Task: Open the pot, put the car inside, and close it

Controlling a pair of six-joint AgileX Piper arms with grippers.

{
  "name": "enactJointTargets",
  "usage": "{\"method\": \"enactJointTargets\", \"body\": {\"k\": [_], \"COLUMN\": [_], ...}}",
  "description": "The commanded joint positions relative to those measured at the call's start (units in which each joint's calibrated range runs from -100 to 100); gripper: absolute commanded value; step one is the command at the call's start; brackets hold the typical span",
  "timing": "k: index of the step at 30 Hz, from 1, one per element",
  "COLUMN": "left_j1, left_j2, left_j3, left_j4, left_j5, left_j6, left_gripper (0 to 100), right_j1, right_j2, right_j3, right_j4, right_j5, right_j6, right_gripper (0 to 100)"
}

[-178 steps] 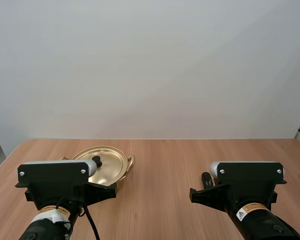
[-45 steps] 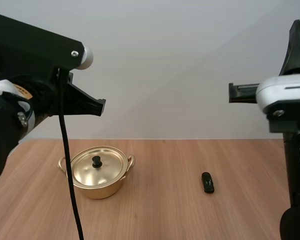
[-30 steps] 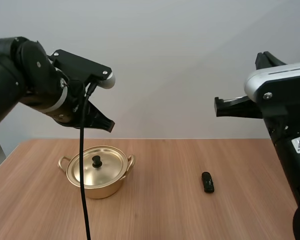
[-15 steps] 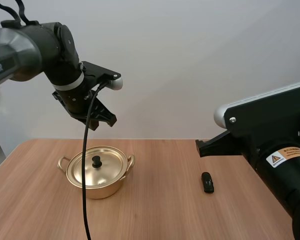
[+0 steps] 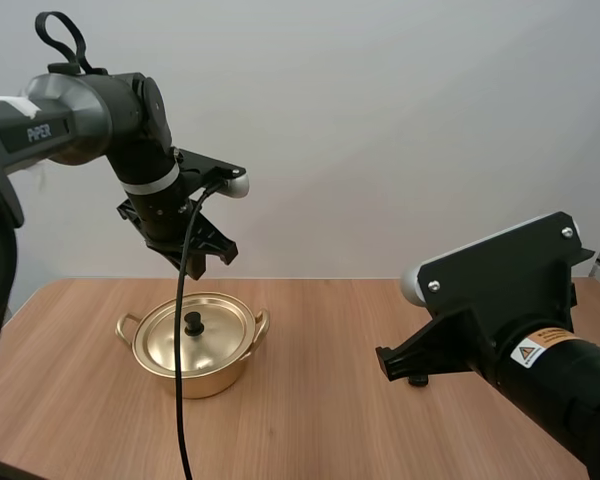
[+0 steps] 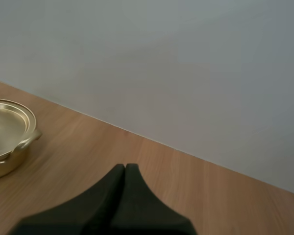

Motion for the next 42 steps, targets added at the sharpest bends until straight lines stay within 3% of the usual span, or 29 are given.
{"method": "enactJointTargets", "body": {"k": [1,4,7,42], "left_j1": [0.00,0.00,0.00,0.00], "left_j2": [0.0,0.0,0.0,9.3], "left_j3": [-0.1,-0.1,-0.1,4.1], "left_j4": [0.0,0.0,0.0,1.9], "left_j5": [0.0,0.0,0.0,0.0], "left_j6": [-0.3,-0.6,-1.1,-0.3], "left_gripper": [51,83,99,99], "right_j1": [0.0,0.0,0.0,0.0], "right_j2": [-0.1,-0.1,-0.1,-0.1], "right_j3": [0.0,0.0,0.0,0.0], "right_j4": [-0.1,-0.1,-0.1,-0.1], "right_j5": [0.1,0.1,0.1,0.1], "right_j6": [-0.1,-0.1,-0.1,-0.1], "right_gripper": [0,0,0,0]}}
